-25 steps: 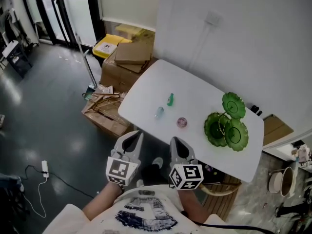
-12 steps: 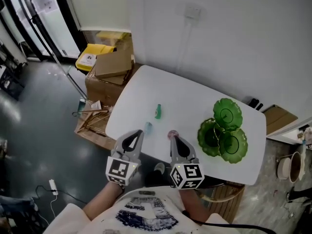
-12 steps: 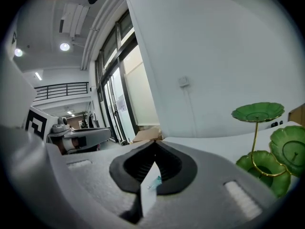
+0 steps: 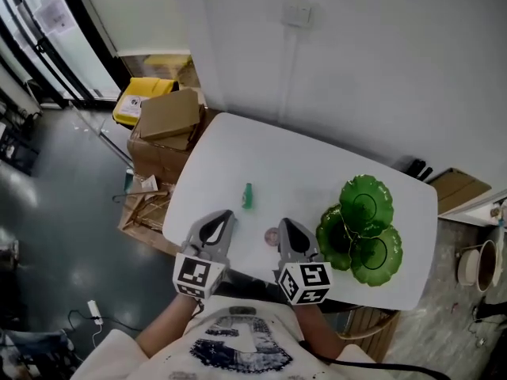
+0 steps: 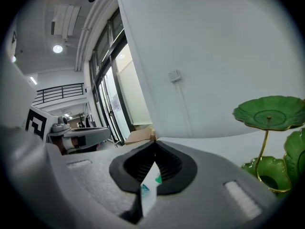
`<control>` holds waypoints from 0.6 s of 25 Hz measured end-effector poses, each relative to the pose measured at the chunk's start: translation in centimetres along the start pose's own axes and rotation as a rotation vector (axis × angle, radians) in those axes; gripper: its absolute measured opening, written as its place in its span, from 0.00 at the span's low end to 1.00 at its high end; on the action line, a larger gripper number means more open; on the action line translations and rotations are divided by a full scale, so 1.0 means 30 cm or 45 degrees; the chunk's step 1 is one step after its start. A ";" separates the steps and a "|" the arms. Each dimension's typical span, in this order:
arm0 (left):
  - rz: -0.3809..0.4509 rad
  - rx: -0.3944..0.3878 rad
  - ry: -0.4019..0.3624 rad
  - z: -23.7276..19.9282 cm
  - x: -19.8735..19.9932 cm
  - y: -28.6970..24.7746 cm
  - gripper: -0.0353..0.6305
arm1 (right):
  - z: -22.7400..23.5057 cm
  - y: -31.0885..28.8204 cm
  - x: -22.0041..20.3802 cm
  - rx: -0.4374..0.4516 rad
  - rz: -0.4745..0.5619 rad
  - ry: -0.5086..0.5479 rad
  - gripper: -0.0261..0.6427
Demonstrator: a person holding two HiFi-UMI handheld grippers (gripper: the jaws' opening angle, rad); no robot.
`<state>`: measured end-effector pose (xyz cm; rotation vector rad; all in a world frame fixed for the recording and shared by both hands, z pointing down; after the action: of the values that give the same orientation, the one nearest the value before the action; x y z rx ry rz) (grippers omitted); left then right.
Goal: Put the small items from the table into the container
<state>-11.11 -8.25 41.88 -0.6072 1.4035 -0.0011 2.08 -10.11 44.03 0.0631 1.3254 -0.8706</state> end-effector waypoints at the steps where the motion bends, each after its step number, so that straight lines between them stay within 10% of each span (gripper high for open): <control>1: -0.006 -0.007 0.001 -0.004 0.003 -0.014 0.04 | 0.009 -0.007 0.004 -0.004 -0.003 -0.005 0.04; 15: -0.033 -0.182 -0.025 -0.128 -0.001 -0.186 0.04 | 0.057 -0.174 -0.007 -0.157 -0.063 -0.088 0.04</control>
<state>-12.70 -14.49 43.96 -0.7417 1.3847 0.0850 0.44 -14.48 46.93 -0.0960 1.3178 -0.8240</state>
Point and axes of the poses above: the fingertips, and each gripper's own axes: y backward along the fingers, z to its right, x out of its top, the point moved 1 cm from there along y, backward along the fingers, and after that the axes turned 9 degrees about -z, right-handed, at the moved point
